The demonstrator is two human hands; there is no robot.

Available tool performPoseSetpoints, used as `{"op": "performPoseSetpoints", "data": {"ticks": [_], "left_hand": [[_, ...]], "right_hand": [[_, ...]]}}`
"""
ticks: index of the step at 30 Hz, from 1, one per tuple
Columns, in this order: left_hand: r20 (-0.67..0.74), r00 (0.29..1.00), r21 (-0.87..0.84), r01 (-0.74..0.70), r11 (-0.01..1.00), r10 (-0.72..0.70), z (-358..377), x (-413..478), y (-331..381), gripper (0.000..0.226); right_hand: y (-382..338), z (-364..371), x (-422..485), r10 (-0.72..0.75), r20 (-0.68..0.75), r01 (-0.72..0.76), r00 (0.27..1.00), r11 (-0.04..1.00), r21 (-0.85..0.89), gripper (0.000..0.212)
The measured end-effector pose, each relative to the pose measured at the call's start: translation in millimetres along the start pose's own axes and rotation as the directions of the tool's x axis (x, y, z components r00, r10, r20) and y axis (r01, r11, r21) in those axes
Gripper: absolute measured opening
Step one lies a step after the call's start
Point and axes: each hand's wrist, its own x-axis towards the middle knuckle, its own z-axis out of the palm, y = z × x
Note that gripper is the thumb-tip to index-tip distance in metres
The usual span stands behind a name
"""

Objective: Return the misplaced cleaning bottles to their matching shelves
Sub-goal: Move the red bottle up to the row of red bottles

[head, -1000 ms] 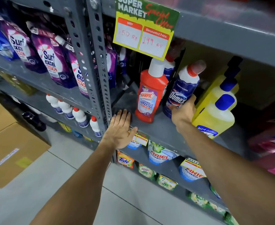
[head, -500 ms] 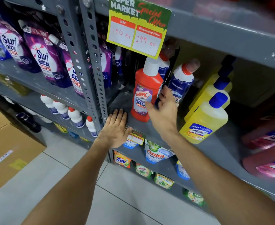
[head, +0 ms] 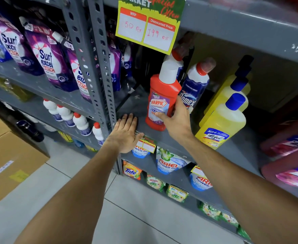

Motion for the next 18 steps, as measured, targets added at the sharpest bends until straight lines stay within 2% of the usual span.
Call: {"op": "performPoseSetpoints", "data": {"ticks": [3, 7, 12, 18], "left_hand": [[-0.076, 0.997, 0.013, 0.015, 1.0, -0.014, 0.6, -6.4, 3.1, 0.075], [-0.282, 0.959, -0.075, -0.005, 0.997, -0.017, -0.9, -23.7, 22.8, 0.07], [-0.484, 0.872, -0.194, -0.026, 0.981, -0.072, -25.8, -56.0, 48.1, 0.067], [-0.684, 0.72, -0.186, -0.011, 0.983, -0.121, -110.7, -86.5, 56.7, 0.065]], "right_hand": [[4.4, -14.5, -20.3, -0.012, 0.003, 0.012, 1.0, 1.0, 0.013, 0.061], [3.1, -38.2, -47.2, -0.07, -0.035, 0.072, 0.997, 0.997, 0.037, 0.063], [-22.8, -69.3, -73.2, -0.135, -0.082, 0.144, 0.987, 0.984, 0.107, 0.057], [-90.2, -116.0, -94.5, -0.296, -0.039, 0.298, 0.954, 0.938, 0.177, 0.064]]}}
